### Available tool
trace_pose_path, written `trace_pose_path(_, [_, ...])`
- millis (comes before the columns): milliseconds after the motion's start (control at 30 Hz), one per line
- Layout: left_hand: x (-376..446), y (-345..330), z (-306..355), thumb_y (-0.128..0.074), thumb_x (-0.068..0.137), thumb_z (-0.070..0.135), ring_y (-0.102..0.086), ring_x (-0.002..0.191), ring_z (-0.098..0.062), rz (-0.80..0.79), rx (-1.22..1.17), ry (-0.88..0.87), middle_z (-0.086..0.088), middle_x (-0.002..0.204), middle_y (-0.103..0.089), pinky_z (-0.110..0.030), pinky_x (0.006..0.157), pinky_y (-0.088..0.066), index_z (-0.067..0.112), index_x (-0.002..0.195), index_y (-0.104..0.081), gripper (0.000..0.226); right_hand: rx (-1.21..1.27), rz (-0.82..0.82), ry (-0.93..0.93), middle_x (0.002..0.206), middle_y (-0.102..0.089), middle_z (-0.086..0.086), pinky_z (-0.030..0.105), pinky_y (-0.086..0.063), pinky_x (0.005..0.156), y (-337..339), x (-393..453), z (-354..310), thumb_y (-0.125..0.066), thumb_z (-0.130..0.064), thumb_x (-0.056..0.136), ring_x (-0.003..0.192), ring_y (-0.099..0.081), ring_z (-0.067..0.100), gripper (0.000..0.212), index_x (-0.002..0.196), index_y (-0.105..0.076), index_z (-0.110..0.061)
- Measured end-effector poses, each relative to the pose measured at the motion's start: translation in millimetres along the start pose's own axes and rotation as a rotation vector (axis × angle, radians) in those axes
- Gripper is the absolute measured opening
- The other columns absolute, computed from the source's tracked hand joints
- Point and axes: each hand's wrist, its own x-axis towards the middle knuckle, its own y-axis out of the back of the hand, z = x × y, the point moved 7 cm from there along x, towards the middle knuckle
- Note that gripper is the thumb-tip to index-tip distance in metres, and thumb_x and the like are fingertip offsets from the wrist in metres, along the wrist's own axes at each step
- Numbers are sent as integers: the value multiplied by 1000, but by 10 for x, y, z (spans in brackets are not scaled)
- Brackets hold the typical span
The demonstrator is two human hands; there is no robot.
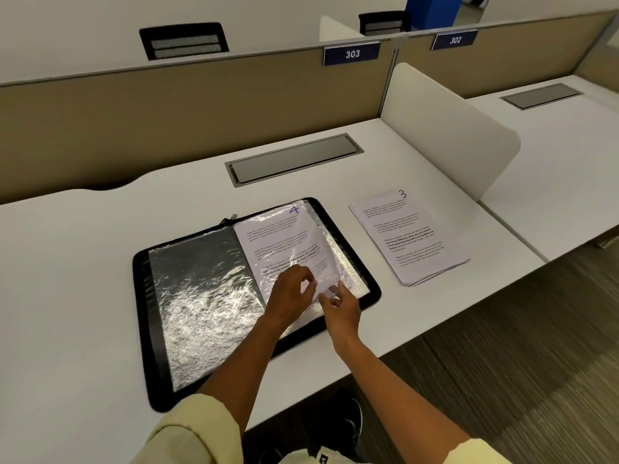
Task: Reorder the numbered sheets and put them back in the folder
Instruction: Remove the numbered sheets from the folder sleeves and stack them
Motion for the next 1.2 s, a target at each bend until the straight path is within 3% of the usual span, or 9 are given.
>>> trace_pose_path(100, [6,-10,-8,-69,88,17,-55,83,-13,-6,1,-1,-2,88,-63,-30,75,-47,11,89,-64,7,123,32,-61,124,-62,-2,9,-48,75,-18,13,5,-67,-9,95,111,-61,15,55,146,-47,-15])
trace_pose_path(233, [25,-3,-27,-69,88,18,-56,81,-14,1,-2,-7,-2,87,-63,-35,74,-50,12,88,-64,7,152,61,-85,117,-68,1,11,-49,70,-33,91,-12,-73,-14,92,102,-66,13,37,128,-63,-15])
trace_pose_path(400, [35,-31,-72,-69,88,23,-58,86,-15,-27,-41,-5,-1,90,-65,-39,79,-52,13,89,-64,12,31,32,-111,102,-68,-7,24,-48,85,-86,156,-45,-73,-27,92,98,-61,13,27,116,-72,-13])
trace_pose_path(533, [-12,-62,-96,-66,86,49,-57,103,-15,-186,-95,80,1,109,-64,-36,93,-47,18,102,-65,35,-36,73,-150,97,-68,-2,27,-52,85,-64,179,4,-65,-13,96,95,-64,18,14,104,-76,-8])
trace_pose_path(667, [-142,-85,-247,-32,83,77,-22,147,-21,-366,95,175,0,159,-30,-42,119,-17,26,143,-47,80,-74,108,-139,88,-64,-4,19,-51,71,-13,145,18,-67,-13,95,80,-61,10,5,92,-72,-12])
trace_pose_path(833, [-291,-88,-565,-7,74,88,5,152,-21,-467,224,280,1,166,-4,-53,120,3,29,155,-24,101,-91,149,-98,76,-66,-4,18,-47,62,85,51,15,-72,-11,87,72,-62,10,14,73,-68,-12])
trace_pose_path(933, [-319,-103,-616,-19,90,77,6,152,-21,-497,238,282,1,166,-2,-54,119,2,27,156,-21,82,-113,153,-103,69,-65,3,21,-46,56,157,-9,96,-73,-8,83,60,-59,11,19,68,-65,0])
trace_pose_path(1033, [-297,-112,-605,-25,94,68,5,152,-24,-509,260,266,-1,166,-2,-55,120,0,27,156,-20,74,-76,173,-105,75,-59,9,24,-43,57,245,-86,184,-73,-10,80,61,-53,14,25,62,-56,-6])
trace_pose_path(1200, [-283,-140,-615,-24,93,69,9,152,-21,-542,271,249,-1,166,2,-53,121,2,25,157,-15,78,50,206,-156,84,-64,6,20,-45,60,436,-238,346,-66,-14,89,71,-58,15,14,86,-62,0])
